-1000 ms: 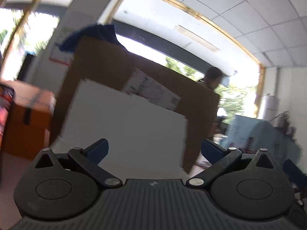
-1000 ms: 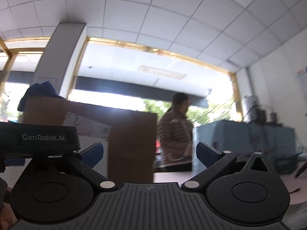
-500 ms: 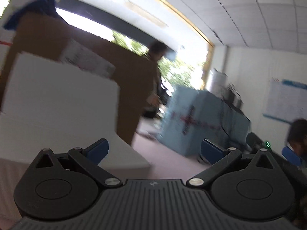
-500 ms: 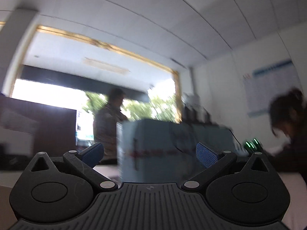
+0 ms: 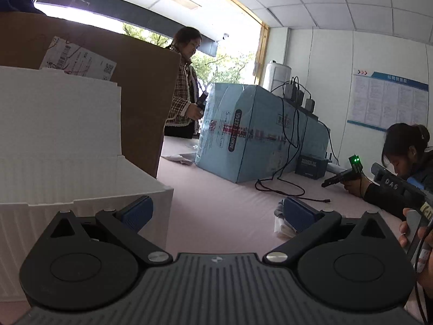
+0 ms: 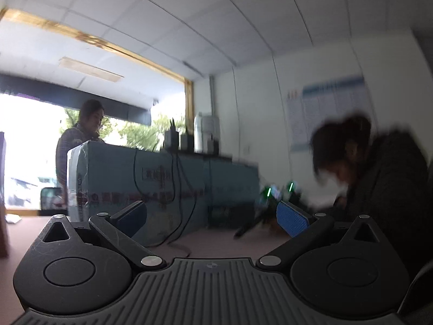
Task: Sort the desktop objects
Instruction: 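Withdraw the left tool from the box and move it back to the grey cloth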
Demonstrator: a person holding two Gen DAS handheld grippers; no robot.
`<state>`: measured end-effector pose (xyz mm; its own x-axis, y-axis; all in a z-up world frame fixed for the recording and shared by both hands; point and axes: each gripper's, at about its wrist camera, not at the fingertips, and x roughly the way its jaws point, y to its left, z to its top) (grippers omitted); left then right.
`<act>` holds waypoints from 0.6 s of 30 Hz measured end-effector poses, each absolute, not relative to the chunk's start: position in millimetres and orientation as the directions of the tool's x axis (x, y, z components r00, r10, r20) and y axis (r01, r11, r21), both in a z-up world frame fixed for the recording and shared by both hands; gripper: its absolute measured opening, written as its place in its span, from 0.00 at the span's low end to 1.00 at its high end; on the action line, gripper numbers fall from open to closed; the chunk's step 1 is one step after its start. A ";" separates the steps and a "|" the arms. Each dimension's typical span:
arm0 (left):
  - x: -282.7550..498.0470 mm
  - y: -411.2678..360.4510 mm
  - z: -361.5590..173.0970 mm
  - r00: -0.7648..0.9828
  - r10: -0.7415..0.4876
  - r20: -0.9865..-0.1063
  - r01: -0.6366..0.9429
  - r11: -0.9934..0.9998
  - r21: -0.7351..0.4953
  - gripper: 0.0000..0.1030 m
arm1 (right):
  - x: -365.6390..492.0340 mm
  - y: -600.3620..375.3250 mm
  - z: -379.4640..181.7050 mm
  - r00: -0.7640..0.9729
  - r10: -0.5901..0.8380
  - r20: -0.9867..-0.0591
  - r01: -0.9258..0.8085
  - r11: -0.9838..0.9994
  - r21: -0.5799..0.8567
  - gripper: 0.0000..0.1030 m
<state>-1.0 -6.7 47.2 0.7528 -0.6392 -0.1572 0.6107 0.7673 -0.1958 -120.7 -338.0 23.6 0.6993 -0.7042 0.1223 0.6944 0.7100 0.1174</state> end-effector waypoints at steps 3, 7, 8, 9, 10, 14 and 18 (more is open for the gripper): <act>-2.5 -11.5 47.2 0.746 -0.642 -0.177 0.618 0.766 -0.175 1.00 | -118.9 -345.4 22.1 0.729 -0.680 0.077 0.662 0.729 0.172 1.00; -6.8 -28.1 51.1 0.744 -0.640 -0.194 0.618 0.769 -0.164 1.00 | -128.5 -338.7 23.4 0.753 -0.648 0.118 0.624 0.759 0.186 1.00; -7.0 -34.8 53.7 0.738 -0.644 -0.201 0.619 0.765 -0.178 1.00 | -130.3 -337.8 23.6 0.763 -0.634 0.129 0.609 0.771 0.188 1.00; -4.7 -44.3 57.0 0.729 -0.651 -0.212 0.618 0.759 -0.203 1.00 | -131.9 -338.0 26.3 0.774 -0.619 0.131 0.593 0.782 0.192 1.00; -2.0 -53.5 60.0 0.719 -0.660 -0.219 0.619 0.751 -0.230 1.00 | -132.2 -339.5 29.3 0.783 -0.609 0.125 0.582 0.789 0.195 1.00; 16.4 -107.8 78.4 0.703 -0.683 -0.199 0.627 0.727 -0.280 1.00 | -132.5 -351.0 29.2 0.798 -0.598 0.079 0.567 0.789 0.238 1.00; 37.2 -176.5 109.0 0.710 -0.674 -0.203 0.625 0.736 -0.258 1.00 | -141.3 -357.0 26.2 0.825 -0.557 0.094 0.509 0.805 0.304 1.00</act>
